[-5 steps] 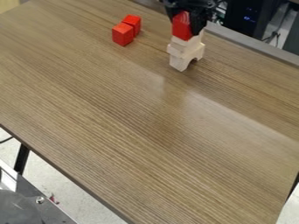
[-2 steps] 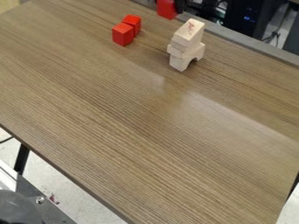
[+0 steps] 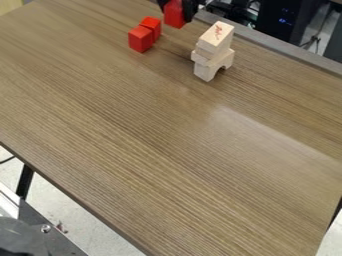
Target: Put red cube on other red cubes
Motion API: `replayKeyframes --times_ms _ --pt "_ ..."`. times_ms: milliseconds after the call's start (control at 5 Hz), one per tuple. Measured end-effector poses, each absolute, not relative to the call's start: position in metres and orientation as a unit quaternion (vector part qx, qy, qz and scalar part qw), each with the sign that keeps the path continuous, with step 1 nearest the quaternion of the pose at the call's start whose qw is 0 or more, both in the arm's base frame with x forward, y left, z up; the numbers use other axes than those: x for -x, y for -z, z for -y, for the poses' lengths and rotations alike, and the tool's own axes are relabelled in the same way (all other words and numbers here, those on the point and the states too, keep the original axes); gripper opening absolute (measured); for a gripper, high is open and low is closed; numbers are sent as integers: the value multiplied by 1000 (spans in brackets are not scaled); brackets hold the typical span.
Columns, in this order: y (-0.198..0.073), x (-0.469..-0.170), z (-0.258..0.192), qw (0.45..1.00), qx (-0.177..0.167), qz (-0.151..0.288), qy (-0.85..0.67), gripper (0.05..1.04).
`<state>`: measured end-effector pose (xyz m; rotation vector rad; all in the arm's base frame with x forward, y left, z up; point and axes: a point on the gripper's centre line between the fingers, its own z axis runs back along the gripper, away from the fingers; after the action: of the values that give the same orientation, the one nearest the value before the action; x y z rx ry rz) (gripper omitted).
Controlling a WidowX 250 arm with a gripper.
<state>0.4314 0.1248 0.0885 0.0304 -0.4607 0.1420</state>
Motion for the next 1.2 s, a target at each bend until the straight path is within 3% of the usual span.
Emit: replayKeyframes --times_ms 1200 --pt "-73 -438 -169 969 -30 213 -126 591"
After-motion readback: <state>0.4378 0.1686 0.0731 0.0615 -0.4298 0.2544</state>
